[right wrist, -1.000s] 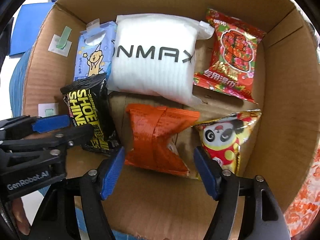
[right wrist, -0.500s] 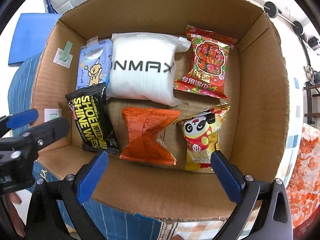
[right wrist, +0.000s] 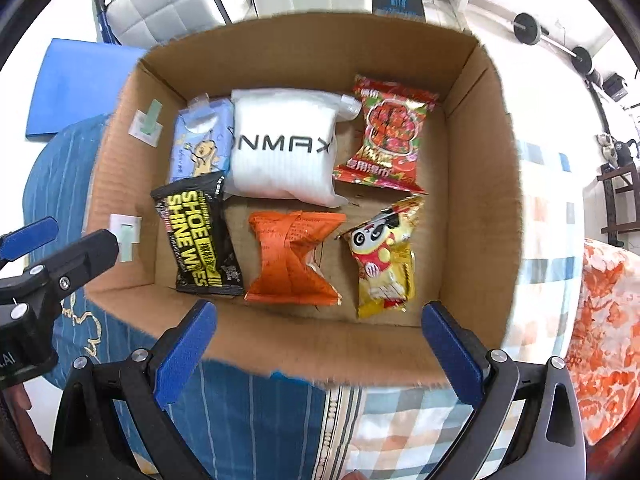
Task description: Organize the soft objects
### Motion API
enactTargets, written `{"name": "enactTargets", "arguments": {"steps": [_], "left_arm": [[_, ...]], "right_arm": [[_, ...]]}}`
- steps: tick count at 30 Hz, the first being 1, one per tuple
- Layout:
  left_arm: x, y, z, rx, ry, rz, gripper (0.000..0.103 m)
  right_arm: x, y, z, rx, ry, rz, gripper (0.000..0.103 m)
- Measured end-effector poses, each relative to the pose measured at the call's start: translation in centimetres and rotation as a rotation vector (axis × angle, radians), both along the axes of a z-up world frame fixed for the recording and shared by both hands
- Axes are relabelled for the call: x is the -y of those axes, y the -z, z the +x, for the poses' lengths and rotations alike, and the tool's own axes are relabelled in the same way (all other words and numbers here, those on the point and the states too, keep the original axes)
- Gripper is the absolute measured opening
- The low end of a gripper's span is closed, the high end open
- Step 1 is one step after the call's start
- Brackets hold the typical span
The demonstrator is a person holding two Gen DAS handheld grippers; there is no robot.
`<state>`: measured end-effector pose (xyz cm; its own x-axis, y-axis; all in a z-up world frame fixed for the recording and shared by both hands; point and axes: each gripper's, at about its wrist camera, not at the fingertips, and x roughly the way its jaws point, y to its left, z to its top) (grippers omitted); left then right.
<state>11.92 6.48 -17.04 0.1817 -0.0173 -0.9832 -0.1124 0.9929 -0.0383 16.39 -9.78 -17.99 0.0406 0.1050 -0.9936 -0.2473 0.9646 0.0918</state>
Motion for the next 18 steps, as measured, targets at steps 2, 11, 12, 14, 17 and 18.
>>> {"name": "enactTargets", "arguments": {"steps": [2, 11, 12, 14, 17, 18], "left_arm": [[0.3, -2.0, -1.5, 0.051, -0.004, 0.001, 0.097], [1.8, -9.9, -8.7, 0.215, -0.002, 0.042, 0.097], [1.9, -10.9, -9.7, 0.232, -0.004, 0.047, 0.097], [2.1, -12.2, -11.0, 0.250, -0.008, 0.059, 0.097], [2.2, -14.2, -13.1, 0.284, -0.014, 0.069, 0.097], [2.3, -15.0, -14.0, 0.294, -0.017, 0.066, 0.097]], "right_arm": [[0.5, -1.9, -0.9, 0.034, 0.007, -0.001, 0.103], [3.1, -12.0, -6.7, 0.184, 0.020, 0.066, 0.103], [3.2, -12.8, -7.4, 0.195, 0.018, 0.071, 0.103], [3.6, -15.0, -9.2, 0.232, 0.010, 0.074, 0.103], [4.3, -17.8, -11.8, 0.266, 0.009, 0.092, 0.103], [4.5, -18.7, -12.6, 0.277, 0.013, 0.101, 0.103]]}}
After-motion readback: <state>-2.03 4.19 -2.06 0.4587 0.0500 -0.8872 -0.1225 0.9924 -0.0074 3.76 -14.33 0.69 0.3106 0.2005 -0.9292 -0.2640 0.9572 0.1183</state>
